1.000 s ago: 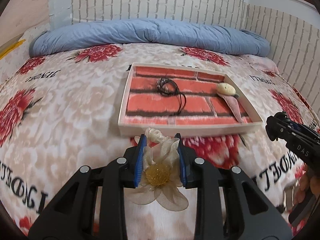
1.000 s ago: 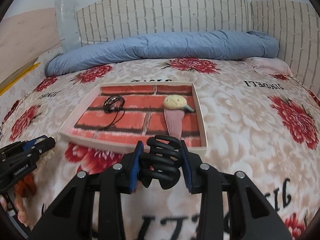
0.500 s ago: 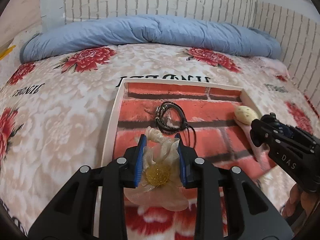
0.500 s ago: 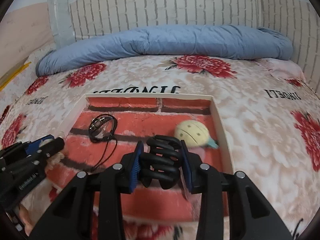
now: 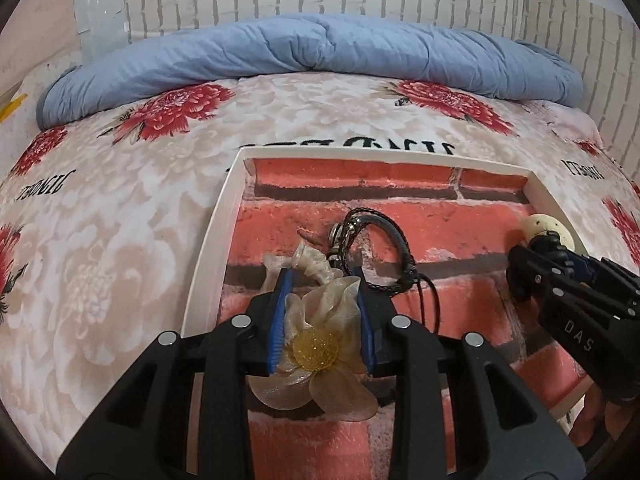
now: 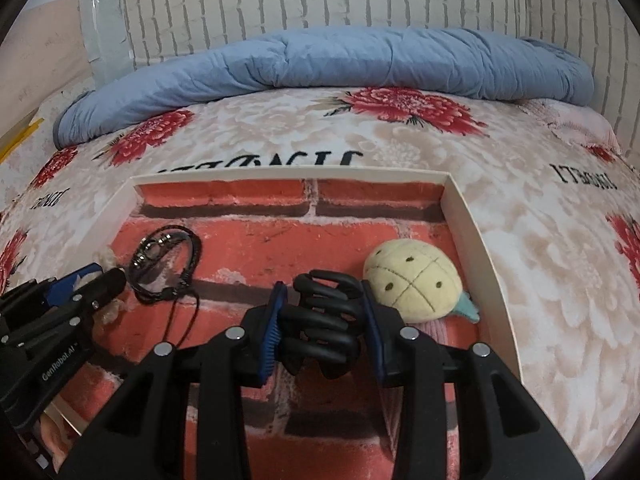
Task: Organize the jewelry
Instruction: 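Carry the flower clip and claw clip over the tray with both tools, then open both tools to drop the clips into the tray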
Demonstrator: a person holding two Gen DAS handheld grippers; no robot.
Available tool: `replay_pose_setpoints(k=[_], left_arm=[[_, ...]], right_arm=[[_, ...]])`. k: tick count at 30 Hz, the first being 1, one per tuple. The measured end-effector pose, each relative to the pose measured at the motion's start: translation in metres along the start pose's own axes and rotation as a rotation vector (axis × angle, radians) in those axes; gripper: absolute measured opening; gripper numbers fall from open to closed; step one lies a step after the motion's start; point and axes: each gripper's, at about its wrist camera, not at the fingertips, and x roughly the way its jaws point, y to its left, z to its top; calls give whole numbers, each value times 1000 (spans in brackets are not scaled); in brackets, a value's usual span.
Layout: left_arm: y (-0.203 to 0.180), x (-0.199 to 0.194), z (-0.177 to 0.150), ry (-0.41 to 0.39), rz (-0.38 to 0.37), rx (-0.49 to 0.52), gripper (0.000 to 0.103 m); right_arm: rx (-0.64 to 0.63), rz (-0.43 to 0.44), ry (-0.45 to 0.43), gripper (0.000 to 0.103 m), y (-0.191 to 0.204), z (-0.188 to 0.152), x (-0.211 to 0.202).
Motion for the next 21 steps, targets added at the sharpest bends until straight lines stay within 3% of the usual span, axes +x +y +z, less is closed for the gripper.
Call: replay_pose_setpoints(k=[8, 21], left_arm=[[1, 8, -3, 4, 9, 2, 30], [0, 10, -1, 18, 23, 14, 51]], right_arm=[[-8, -12, 38, 36, 1, 1, 6], [-16, -14, 48, 37, 3, 0, 7]])
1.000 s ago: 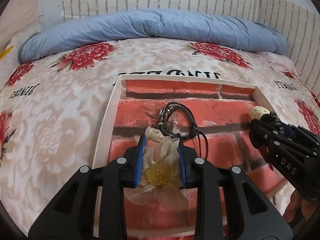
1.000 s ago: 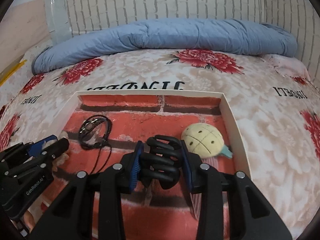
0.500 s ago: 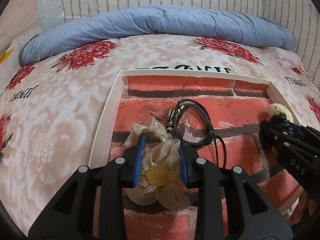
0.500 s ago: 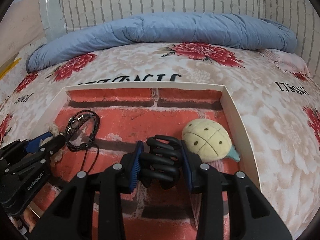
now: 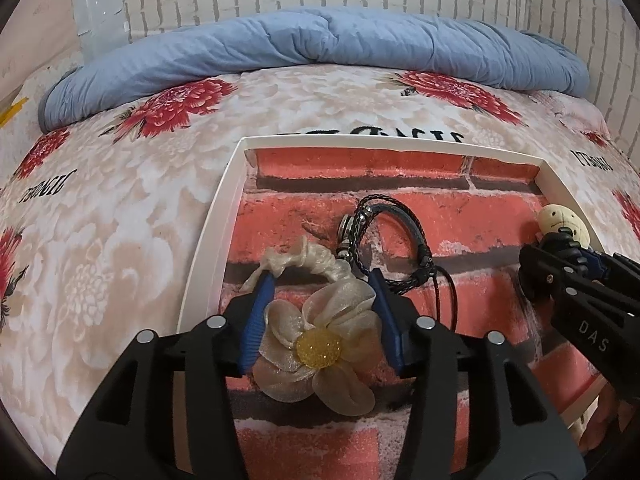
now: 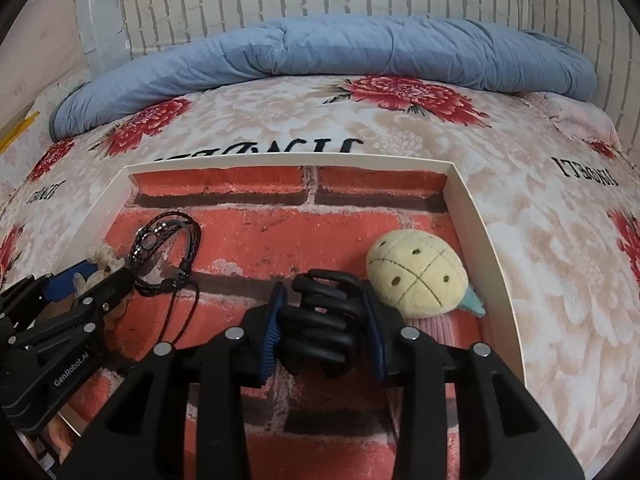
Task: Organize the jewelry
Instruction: 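Open both tools to drop the clips into the tray, then move both tools back toward the orange scrunchie and remaining items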
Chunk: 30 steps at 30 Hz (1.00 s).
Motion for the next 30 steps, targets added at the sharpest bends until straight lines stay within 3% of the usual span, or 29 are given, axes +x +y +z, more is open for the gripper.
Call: replay_pose_setpoints(k=[3, 5, 7, 12, 16, 23, 30], left_arm=[[1, -1, 1, 0, 1, -9, 58], [0, -2, 1, 1, 1, -4, 61], [-1, -5, 1, -3, 11, 8, 68], [0, -22, 1, -25, 20, 16, 74], [8, -52, -1, -73, 36, 0, 90], [21, -106, -13, -103, 37, 7, 92], [35, -165, -41, -118, 19, -27, 95]], right_arm=[[4, 6, 5, 40, 0, 0, -1], [2, 12, -2, 53, -1, -1, -3], [-16, -3, -15, 57, 0, -2, -7], [-20, -13, -35, 57, -7, -4, -20], [10, -8, -44, 59, -17, -5, -39], [14, 15, -83, 60, -25, -4, -94], [0, 16, -93, 60, -27, -32, -149]])
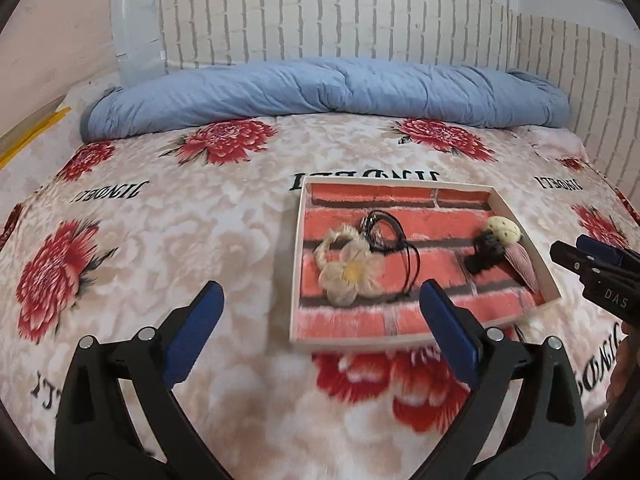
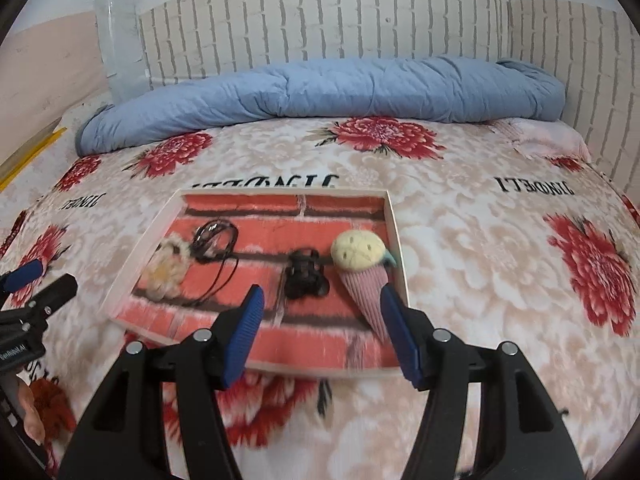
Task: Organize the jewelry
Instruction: 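Move both tools back toward the orange scrunchie and remaining items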
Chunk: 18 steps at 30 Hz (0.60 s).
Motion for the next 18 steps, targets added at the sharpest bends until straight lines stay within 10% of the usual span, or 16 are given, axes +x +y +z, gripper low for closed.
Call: replay_pose_setpoints(k=[18], left_arm=[[23, -84, -106, 12, 51, 45, 96]], right_arm=[[57, -3, 21, 60, -19, -121, -83]])
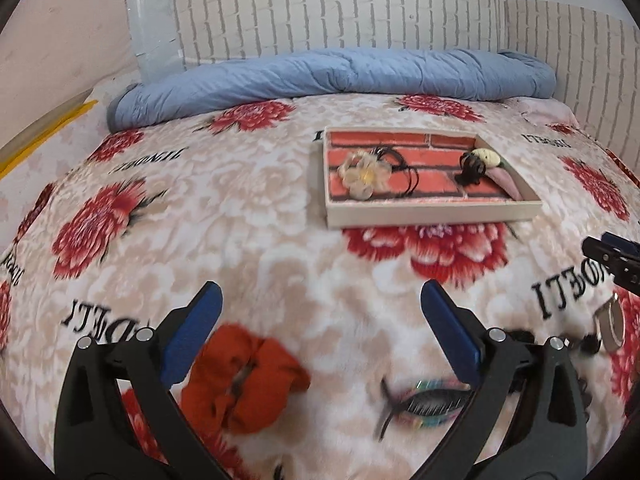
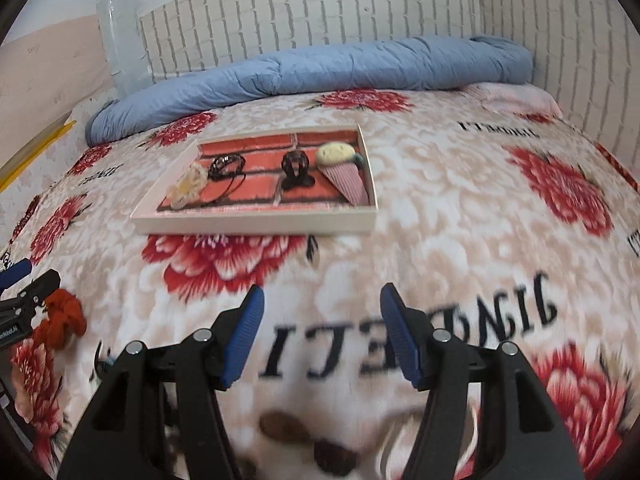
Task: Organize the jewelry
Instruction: 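Move both tools back toward the orange scrunchie and remaining items, then grasp the orange scrunchie with the left tool while the right tool grasps the wooden bead bracelet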
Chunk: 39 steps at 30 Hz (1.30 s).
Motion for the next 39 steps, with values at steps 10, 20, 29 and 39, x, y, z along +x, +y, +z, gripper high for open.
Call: replay_pose_setpoints(k=[10, 20, 29, 39], left_arm=[[38, -5, -43, 34, 65, -44, 96], [64, 0, -73, 70, 43, -121, 96], [66, 15, -74, 105, 34, -119, 96], [64, 37, -64, 135, 34, -87, 96]], right_arm=[[-6, -11, 5, 60, 4, -56, -19], [-79, -13, 1, 60, 26, -82, -30], [-115, -8, 25, 60, 33, -97, -27], [-123, 16, 40, 59, 36, -104, -27]])
